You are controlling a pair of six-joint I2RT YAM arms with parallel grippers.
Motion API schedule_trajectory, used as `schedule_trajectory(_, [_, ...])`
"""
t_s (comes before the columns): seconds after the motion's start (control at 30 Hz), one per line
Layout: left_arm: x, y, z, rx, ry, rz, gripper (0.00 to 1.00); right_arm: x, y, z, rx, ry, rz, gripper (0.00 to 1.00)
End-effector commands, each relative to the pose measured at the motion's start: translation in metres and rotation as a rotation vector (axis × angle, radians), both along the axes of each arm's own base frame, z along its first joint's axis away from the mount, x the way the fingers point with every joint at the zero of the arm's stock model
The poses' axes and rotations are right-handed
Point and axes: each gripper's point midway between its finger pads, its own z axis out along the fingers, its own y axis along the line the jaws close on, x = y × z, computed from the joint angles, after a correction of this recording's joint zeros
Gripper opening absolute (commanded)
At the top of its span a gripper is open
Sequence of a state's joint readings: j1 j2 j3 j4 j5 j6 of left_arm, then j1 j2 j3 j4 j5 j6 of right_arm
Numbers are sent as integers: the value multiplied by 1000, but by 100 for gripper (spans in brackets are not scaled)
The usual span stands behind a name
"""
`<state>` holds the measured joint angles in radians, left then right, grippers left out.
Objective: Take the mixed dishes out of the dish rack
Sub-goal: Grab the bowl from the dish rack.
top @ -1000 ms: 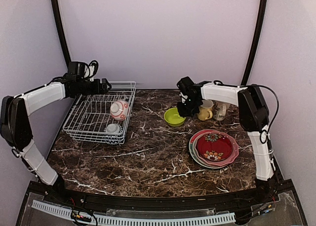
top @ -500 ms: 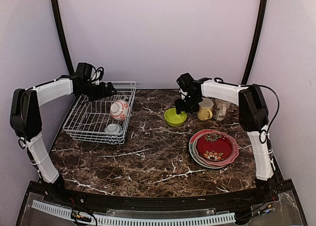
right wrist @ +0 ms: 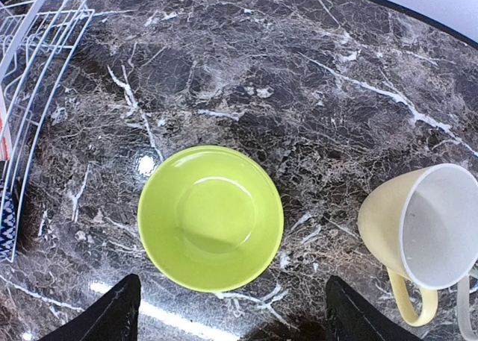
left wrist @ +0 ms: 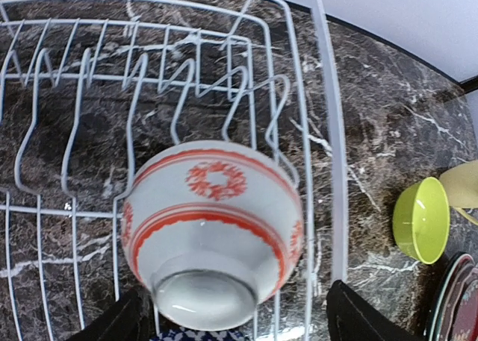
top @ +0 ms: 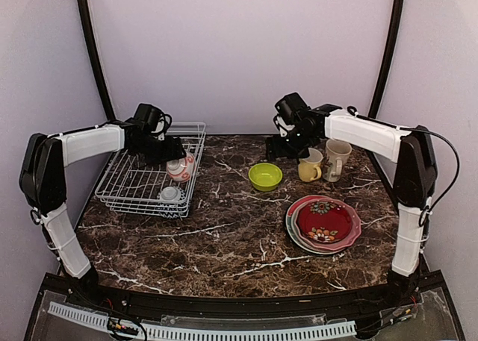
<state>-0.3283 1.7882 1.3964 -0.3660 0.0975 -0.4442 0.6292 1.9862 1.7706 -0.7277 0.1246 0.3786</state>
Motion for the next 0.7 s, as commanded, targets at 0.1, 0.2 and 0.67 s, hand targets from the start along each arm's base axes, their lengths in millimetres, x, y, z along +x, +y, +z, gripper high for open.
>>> schedule_trajectory(0.1, [-9,31,-13,32,27,209,89,-13,-1,-2,9,-4,4,82])
schedule_trajectory(0.2, [-7,24,-20,-1,41,198,86,-17,1,-4,26,4,12,82])
schedule_trajectory(0.67, [-1,14,-40,9,58,127,69,-24,5,-2,26,2,43,83])
